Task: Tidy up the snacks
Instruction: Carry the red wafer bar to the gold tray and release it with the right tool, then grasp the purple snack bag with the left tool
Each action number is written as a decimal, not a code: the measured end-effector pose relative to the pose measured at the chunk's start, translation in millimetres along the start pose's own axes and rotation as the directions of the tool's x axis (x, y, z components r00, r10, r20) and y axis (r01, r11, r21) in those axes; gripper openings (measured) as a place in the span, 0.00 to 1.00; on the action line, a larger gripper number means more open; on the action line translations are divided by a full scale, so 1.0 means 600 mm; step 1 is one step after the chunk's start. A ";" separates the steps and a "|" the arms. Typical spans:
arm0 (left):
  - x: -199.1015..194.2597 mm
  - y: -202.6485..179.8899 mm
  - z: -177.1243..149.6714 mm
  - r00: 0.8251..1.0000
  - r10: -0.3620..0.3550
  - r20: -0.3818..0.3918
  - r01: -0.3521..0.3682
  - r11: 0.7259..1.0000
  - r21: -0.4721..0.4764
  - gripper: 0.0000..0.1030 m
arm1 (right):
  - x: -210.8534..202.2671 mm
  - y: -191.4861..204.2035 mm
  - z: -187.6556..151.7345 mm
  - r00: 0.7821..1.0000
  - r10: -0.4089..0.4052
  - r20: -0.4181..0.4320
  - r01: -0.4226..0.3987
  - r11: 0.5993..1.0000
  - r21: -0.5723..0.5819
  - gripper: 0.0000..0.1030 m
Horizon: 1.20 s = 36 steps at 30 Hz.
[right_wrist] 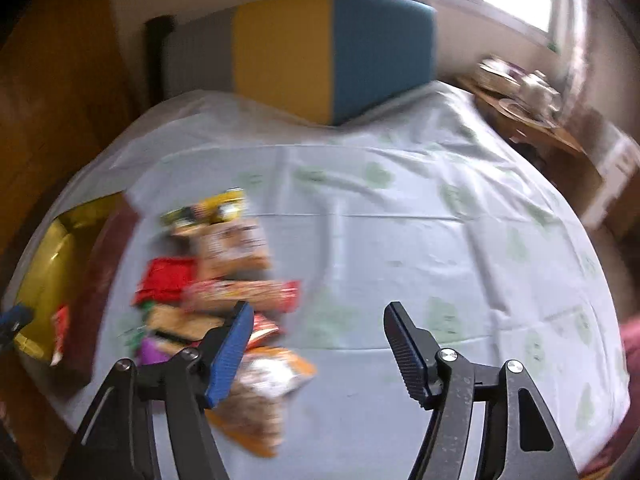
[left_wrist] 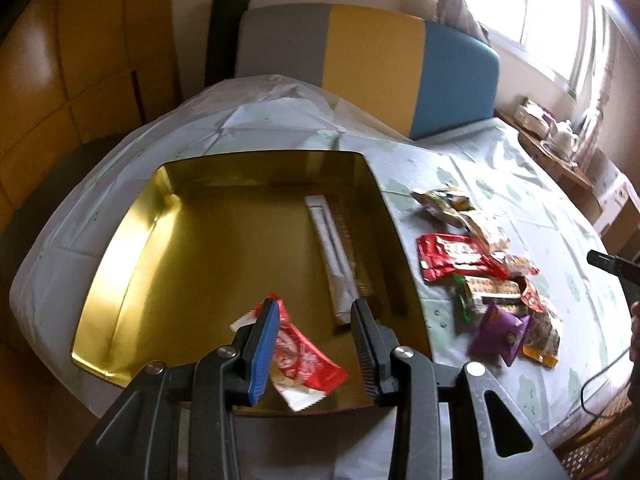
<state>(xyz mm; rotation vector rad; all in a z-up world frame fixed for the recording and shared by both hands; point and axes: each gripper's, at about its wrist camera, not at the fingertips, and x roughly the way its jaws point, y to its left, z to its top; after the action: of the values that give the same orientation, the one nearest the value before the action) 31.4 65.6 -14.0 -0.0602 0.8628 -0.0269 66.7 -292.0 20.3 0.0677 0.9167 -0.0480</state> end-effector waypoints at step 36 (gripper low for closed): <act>0.127 -0.303 -0.053 0.945 -0.212 -0.251 0.294 0.885 0.360 0.54 | 0.036 -0.088 -0.006 0.991 0.095 -0.094 -0.063 0.953 0.296 0.80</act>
<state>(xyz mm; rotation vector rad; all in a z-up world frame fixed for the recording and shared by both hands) 57.2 -120.8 -80.8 0.2116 1.0373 -0.4621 73.4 -344.6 -1.2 0.3860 1.0083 -0.1062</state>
